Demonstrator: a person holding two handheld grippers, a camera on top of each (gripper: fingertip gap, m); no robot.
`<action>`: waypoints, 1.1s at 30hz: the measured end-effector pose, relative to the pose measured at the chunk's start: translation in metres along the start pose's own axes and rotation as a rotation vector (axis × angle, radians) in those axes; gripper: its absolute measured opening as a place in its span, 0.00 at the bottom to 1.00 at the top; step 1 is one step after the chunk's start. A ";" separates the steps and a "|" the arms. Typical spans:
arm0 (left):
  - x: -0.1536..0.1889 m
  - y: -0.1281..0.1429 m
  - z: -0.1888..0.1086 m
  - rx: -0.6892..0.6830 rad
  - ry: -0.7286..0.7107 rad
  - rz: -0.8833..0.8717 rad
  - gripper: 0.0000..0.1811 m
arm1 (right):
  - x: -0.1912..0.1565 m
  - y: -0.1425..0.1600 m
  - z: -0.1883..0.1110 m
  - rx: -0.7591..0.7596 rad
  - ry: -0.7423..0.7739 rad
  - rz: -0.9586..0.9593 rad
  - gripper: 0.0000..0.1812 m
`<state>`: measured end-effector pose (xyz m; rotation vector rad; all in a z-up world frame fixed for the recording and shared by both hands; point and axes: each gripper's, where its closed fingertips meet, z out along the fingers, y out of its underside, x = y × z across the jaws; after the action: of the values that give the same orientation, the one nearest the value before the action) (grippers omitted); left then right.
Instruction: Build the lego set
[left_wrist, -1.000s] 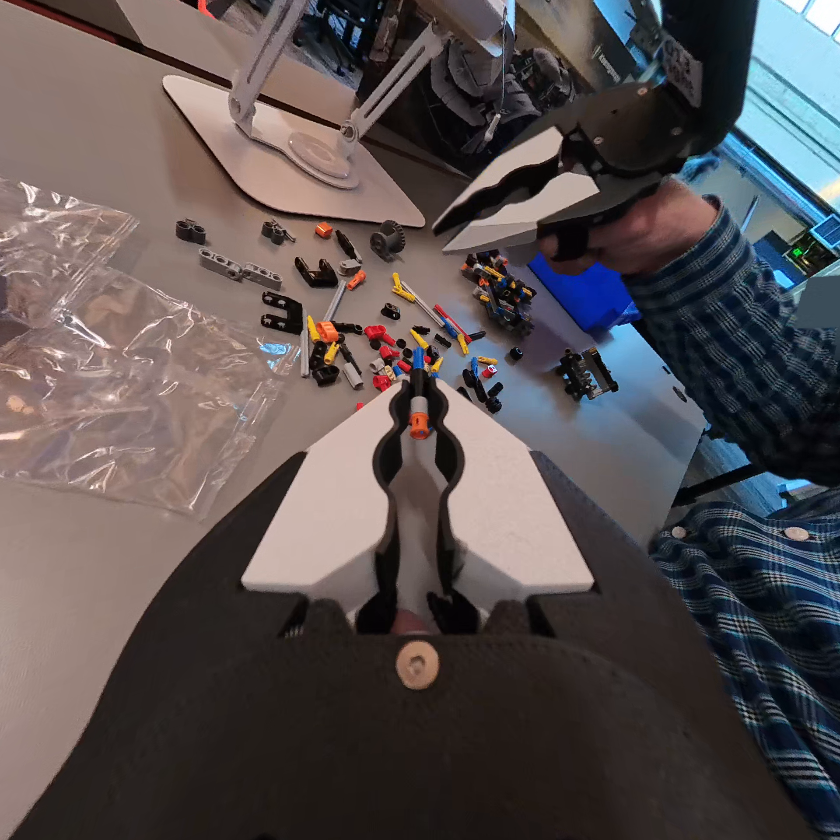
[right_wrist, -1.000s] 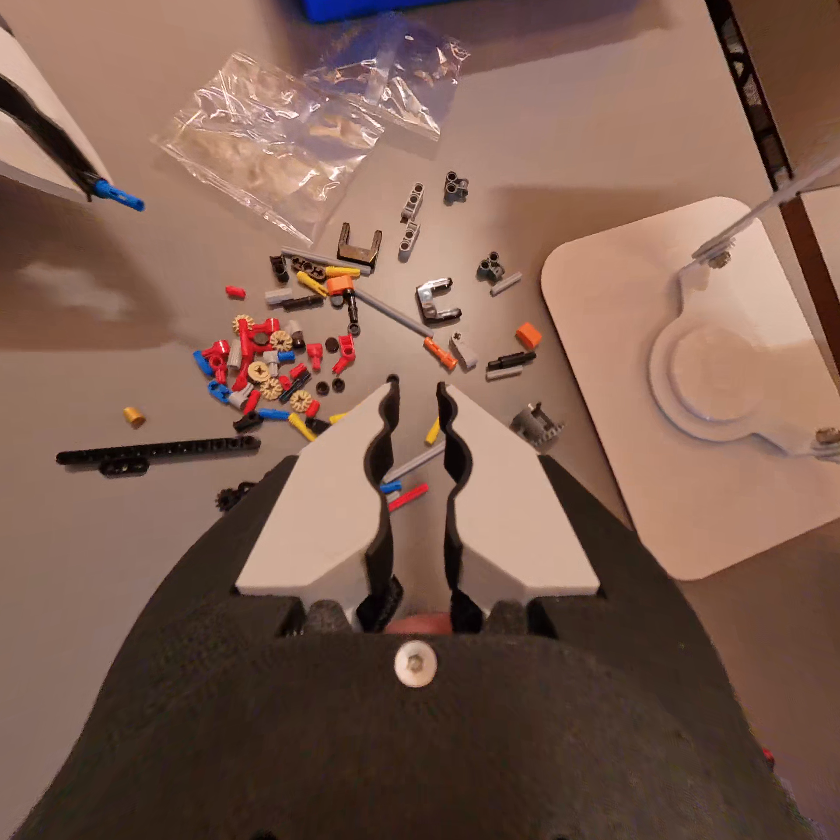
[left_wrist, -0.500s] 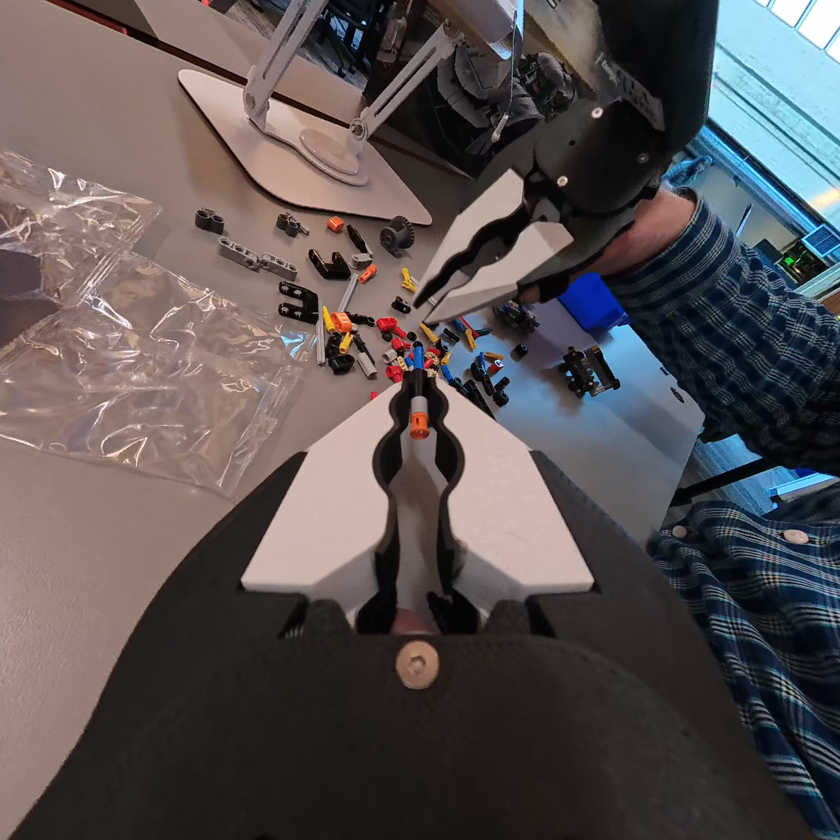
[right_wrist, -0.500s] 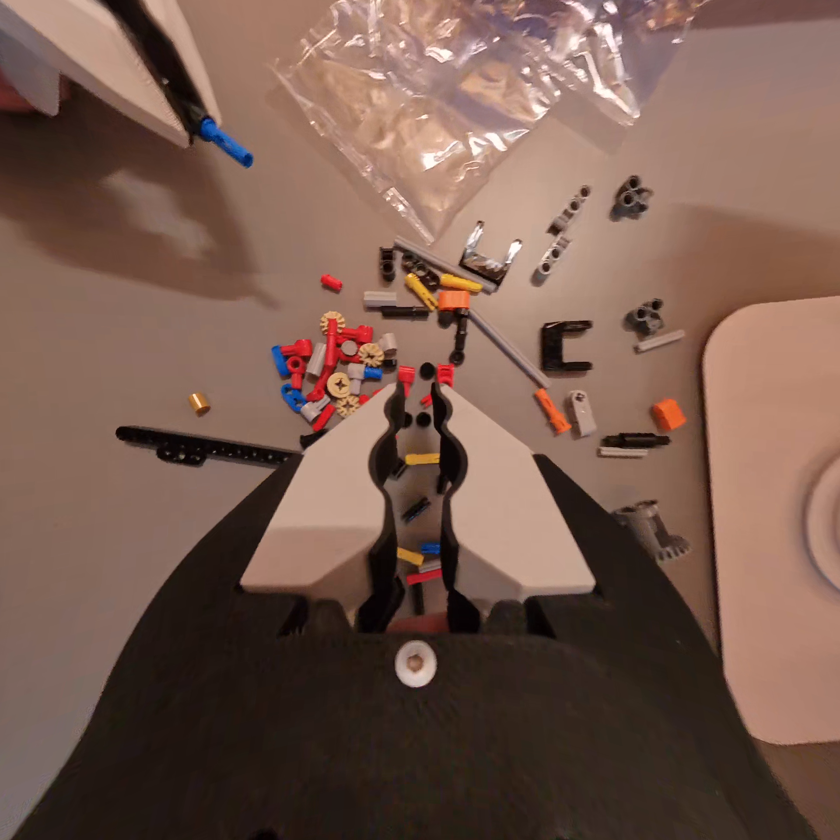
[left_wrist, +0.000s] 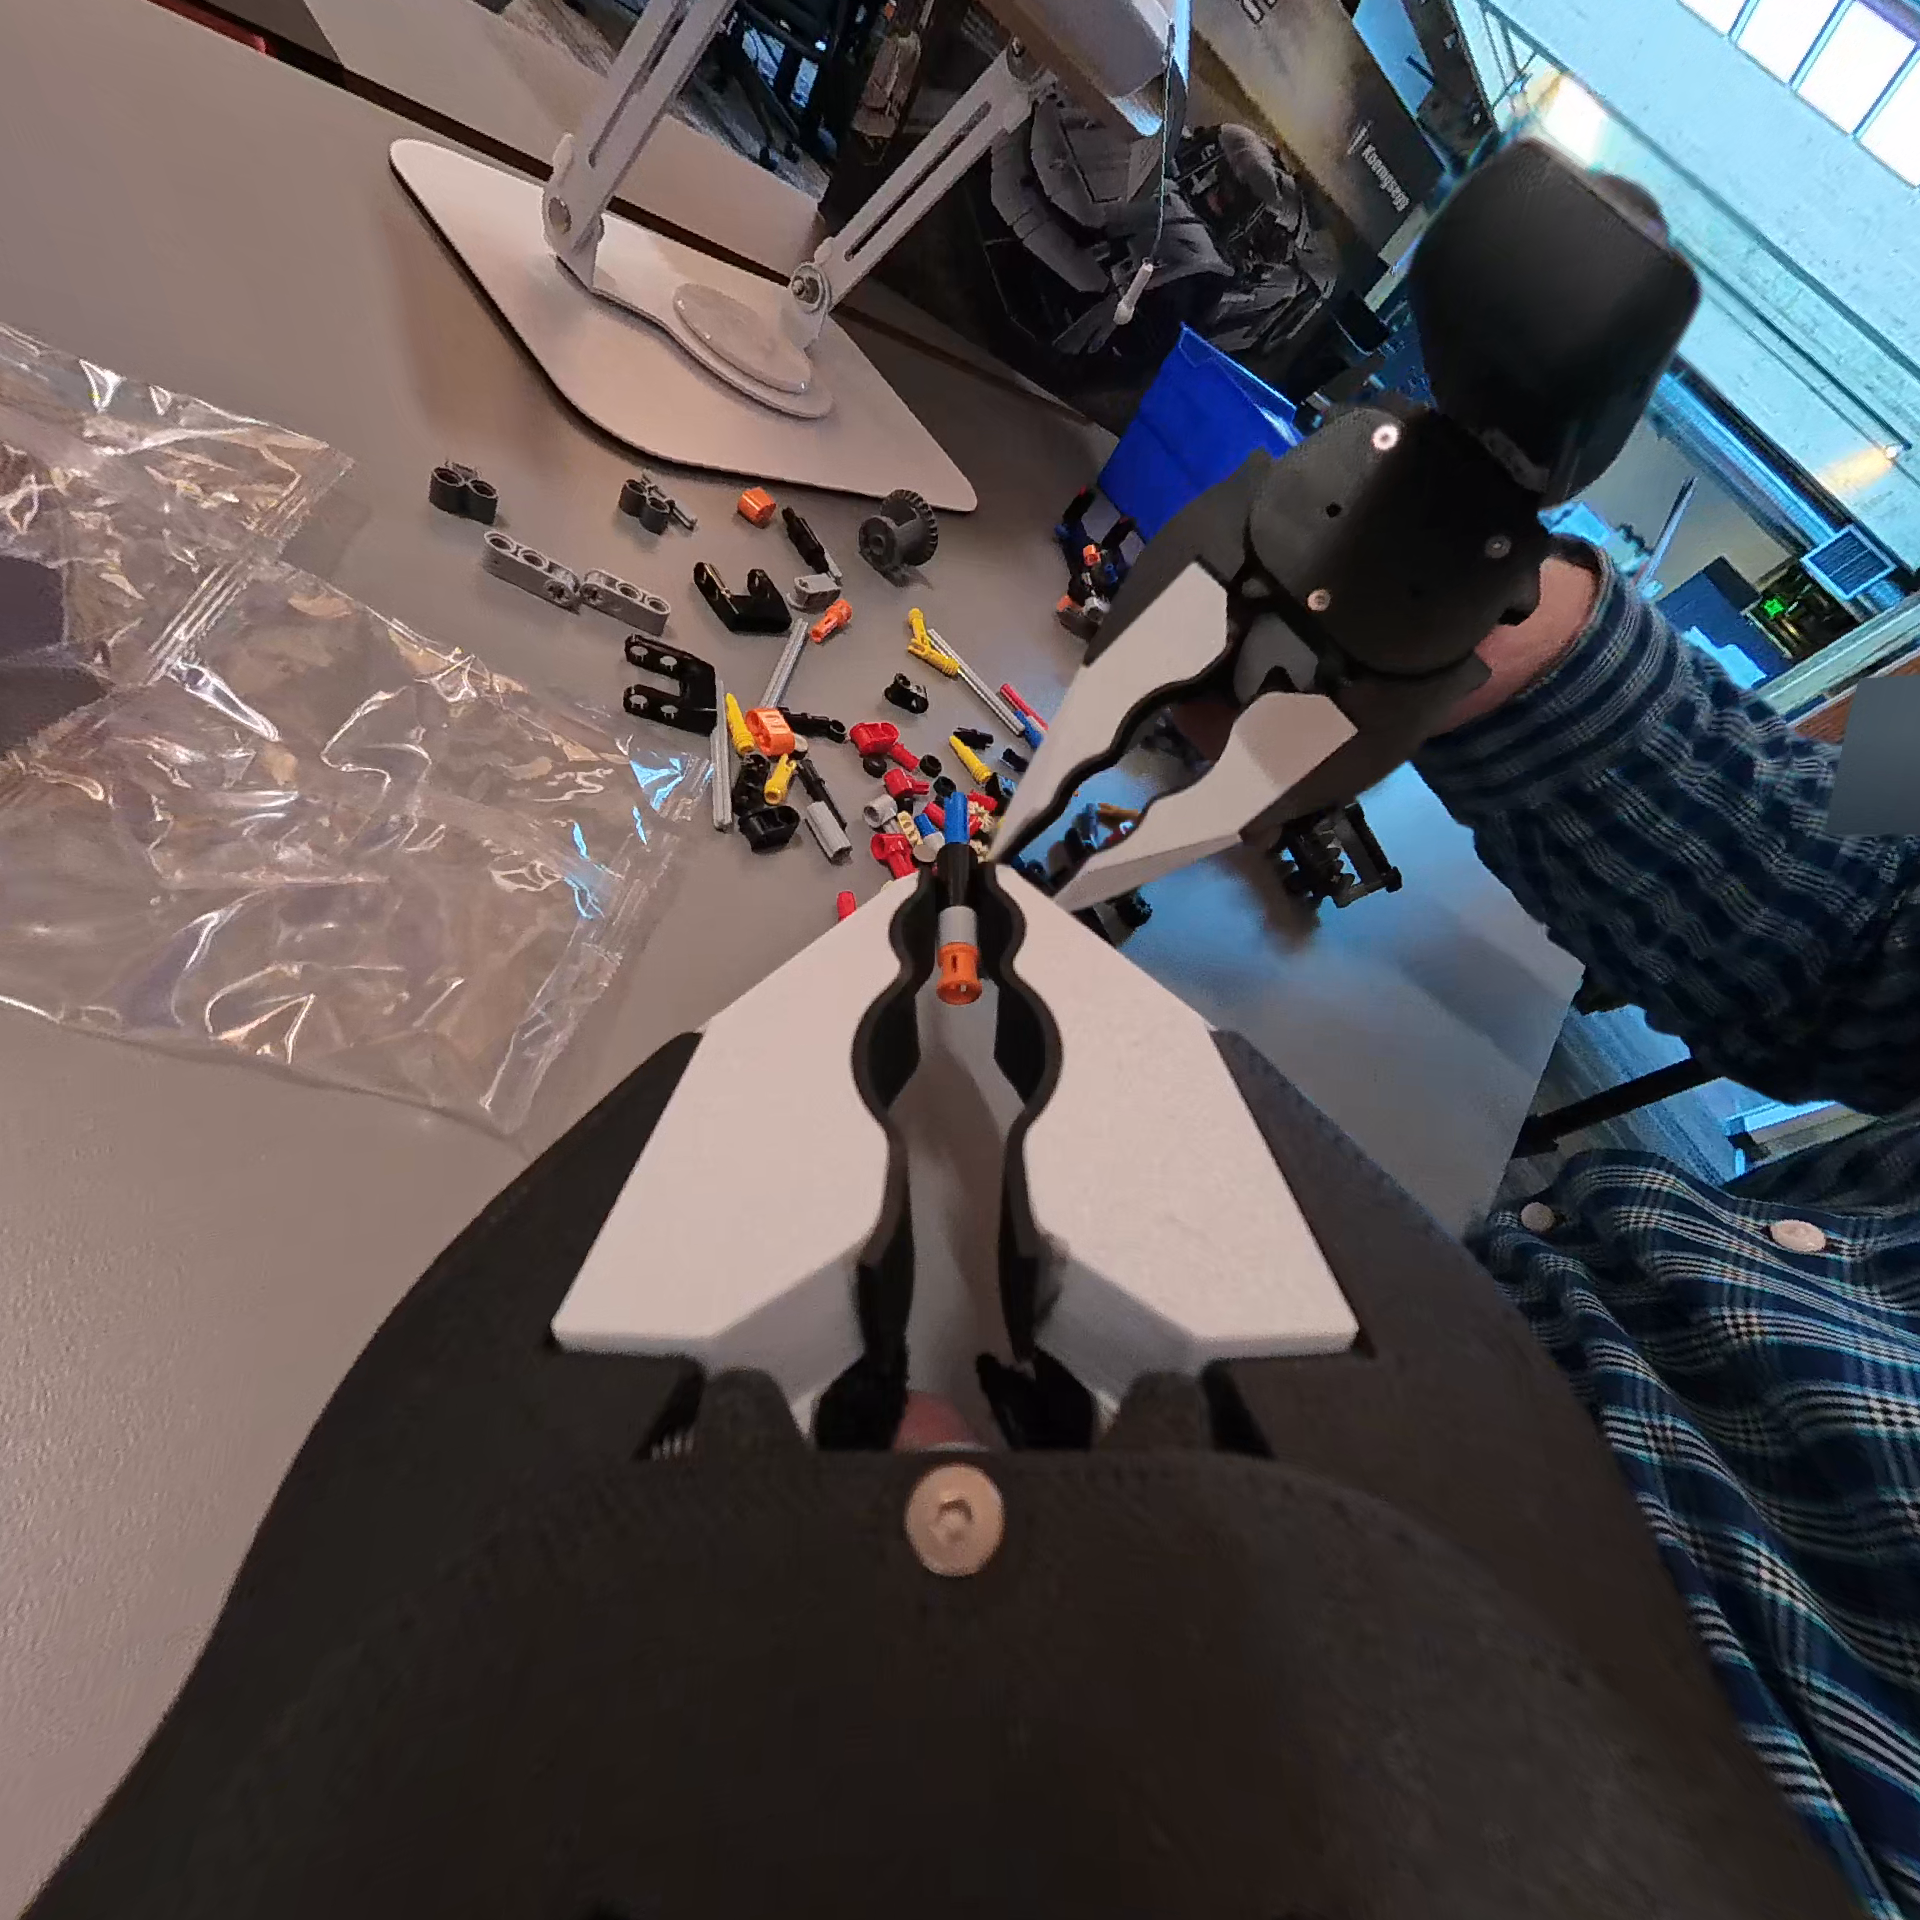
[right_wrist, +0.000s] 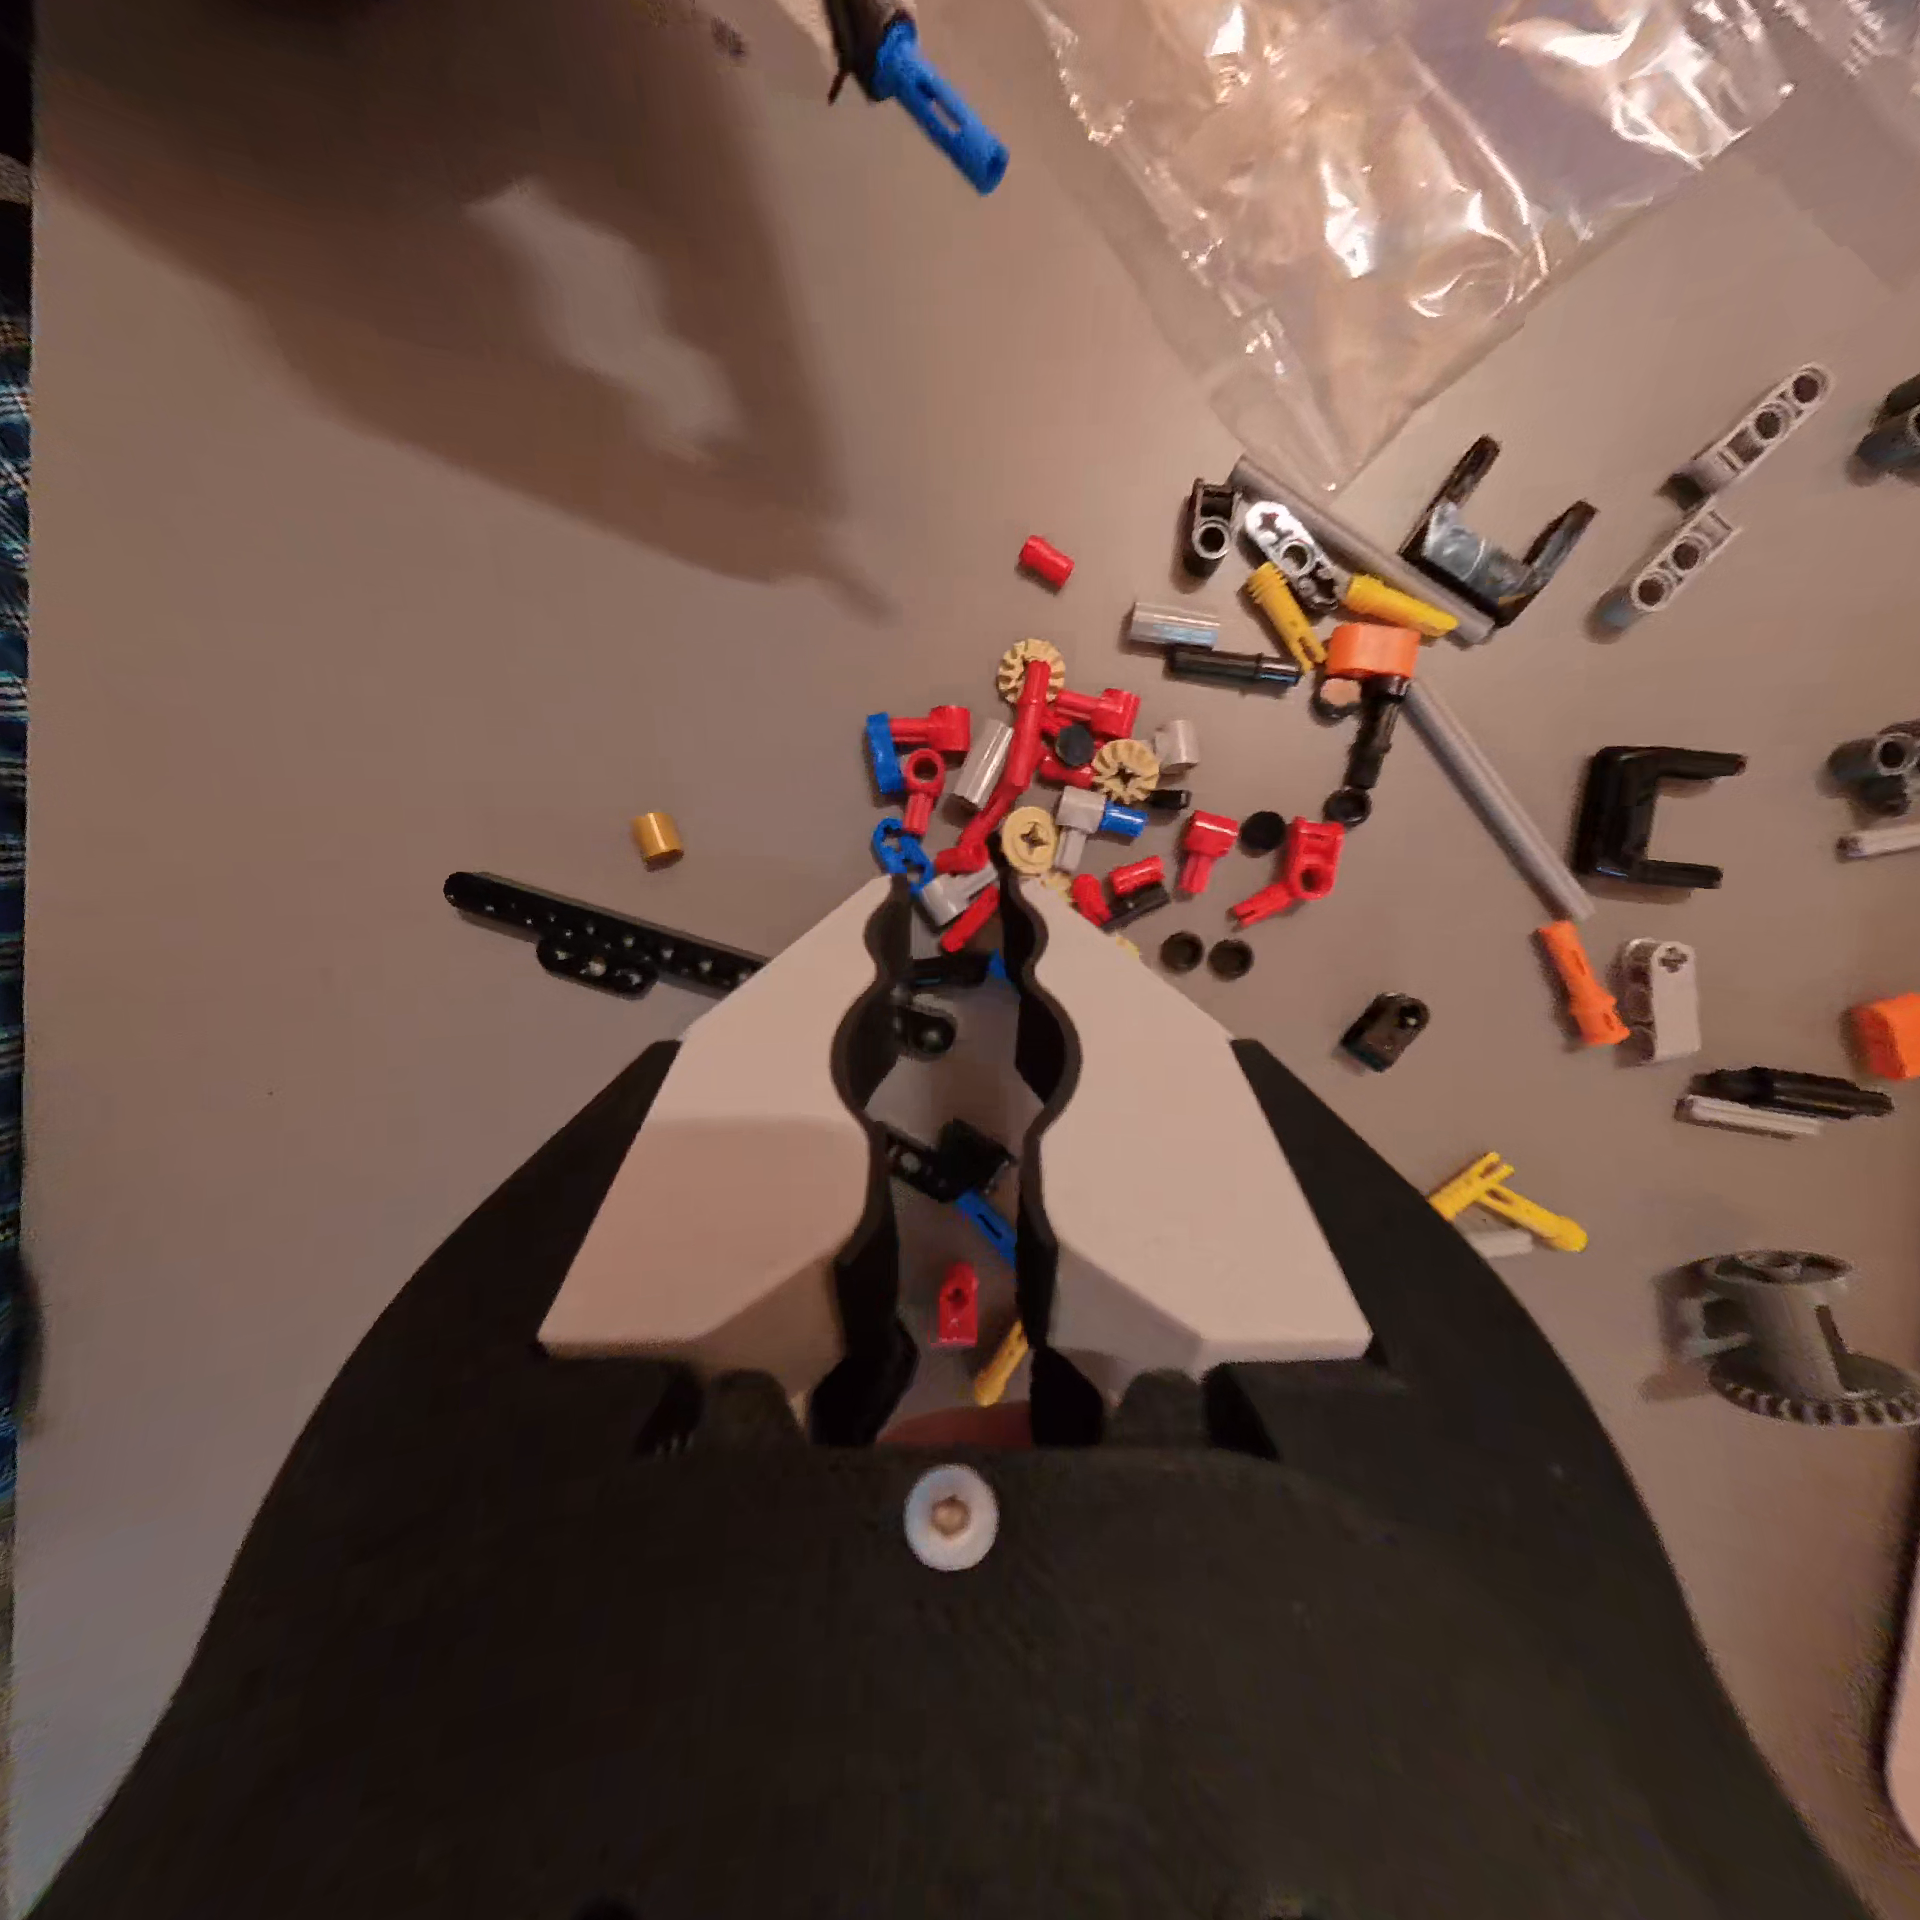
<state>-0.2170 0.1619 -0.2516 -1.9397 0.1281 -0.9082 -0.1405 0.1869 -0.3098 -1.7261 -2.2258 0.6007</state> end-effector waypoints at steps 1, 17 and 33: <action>0.000 0.000 0.000 0.000 0.000 0.000 0.02 | -0.003 0.000 0.001 0.006 0.001 -0.001 0.08; -0.002 0.004 -0.005 -0.063 -0.081 0.167 0.02 | -0.008 -0.004 -0.004 0.063 0.147 -0.047 0.03; -0.004 0.063 -0.026 -0.337 -0.231 0.473 0.03 | -0.048 -0.048 0.032 0.099 0.071 -0.020 0.14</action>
<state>-0.2196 0.1115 -0.2969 -2.1728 0.6079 -0.3614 -0.1838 0.1255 -0.3134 -1.6492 -2.1254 0.6236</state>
